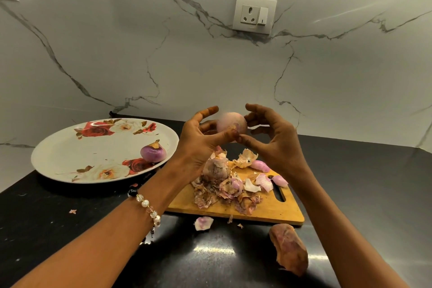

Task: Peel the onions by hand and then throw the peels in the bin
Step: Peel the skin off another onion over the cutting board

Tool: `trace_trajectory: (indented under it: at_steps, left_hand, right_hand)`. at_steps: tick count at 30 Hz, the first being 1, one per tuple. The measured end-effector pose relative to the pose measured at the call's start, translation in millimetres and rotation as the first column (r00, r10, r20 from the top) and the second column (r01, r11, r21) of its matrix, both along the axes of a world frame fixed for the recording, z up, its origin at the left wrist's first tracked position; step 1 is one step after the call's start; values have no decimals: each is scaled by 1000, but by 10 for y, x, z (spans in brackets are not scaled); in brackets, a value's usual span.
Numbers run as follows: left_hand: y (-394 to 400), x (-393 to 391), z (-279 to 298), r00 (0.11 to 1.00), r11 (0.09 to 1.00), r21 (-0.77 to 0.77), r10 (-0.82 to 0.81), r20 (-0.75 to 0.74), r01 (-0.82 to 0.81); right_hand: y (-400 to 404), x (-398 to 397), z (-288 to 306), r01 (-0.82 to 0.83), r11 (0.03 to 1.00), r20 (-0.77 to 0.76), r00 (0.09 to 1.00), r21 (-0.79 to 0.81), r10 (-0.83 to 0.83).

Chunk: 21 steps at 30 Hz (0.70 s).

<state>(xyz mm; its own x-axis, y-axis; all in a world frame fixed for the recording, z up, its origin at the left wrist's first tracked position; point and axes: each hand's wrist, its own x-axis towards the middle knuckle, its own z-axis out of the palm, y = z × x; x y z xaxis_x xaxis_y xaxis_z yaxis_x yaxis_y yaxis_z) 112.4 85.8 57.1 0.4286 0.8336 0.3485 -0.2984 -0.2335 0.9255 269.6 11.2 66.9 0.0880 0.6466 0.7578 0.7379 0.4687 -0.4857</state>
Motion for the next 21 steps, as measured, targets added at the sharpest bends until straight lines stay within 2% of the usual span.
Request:
trace_trajectory:
  at_steps: [5,12,15,21]
  left_hand:
    - [-9,6,-2,993,967,245,85,-82,-63]
    - [-21,41,-40,980,891,441,172,-103,-110]
    - [-25,57,-57,974,863,491,196,-111,-118]
    - [-22,60,-66,974,852,511,198,-107,-116]
  right_hand:
    - [-35,7,44,-9,999,3,1000,37,9]
    - [-15,-8,-22,74,996,117,990,45,-79]
    - [-26,-51,-39,107,993,168,979,54,-115]
    - [-46,-66,-23,131,989,165,976,64,-139]
